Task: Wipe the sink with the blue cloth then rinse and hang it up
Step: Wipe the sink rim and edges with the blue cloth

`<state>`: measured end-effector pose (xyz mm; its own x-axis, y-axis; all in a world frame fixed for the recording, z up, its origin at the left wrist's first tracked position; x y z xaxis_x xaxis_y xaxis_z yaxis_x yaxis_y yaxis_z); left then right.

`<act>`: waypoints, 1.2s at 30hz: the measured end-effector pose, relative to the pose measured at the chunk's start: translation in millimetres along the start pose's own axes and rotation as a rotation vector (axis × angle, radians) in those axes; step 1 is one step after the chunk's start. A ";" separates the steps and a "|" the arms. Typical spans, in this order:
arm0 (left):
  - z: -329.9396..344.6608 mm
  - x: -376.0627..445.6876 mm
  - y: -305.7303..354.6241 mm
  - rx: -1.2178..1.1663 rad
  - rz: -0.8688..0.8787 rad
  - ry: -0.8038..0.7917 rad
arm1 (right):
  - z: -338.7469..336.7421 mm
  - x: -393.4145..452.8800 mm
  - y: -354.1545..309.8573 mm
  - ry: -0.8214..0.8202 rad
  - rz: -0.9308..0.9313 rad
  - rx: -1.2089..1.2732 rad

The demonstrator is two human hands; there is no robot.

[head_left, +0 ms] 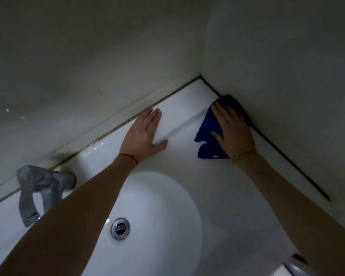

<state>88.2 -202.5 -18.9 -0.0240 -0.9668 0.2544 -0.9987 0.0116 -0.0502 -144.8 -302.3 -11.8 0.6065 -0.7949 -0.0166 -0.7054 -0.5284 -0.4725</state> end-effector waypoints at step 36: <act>-4.8 -104.1 237.2 -0.319 0.217 -0.151 | -26.4 -278.6 63.5 0.717 1.142 1.007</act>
<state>-146.4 -97.9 -52.6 -0.2521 -0.9595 0.1255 -0.9358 0.2747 0.2208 -368.2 -122.3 -14.0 -0.4914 -0.7254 -0.4819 0.0355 0.5363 -0.8433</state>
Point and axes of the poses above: each hand's wrist, its own x-axis towards the middle knuckle, its own z-axis out of the palm, y = z × x, the point moved 6 cm from there along x, towards the middle knuckle, and after that the axes turned 14 degrees about x, right-handed, at the moved point
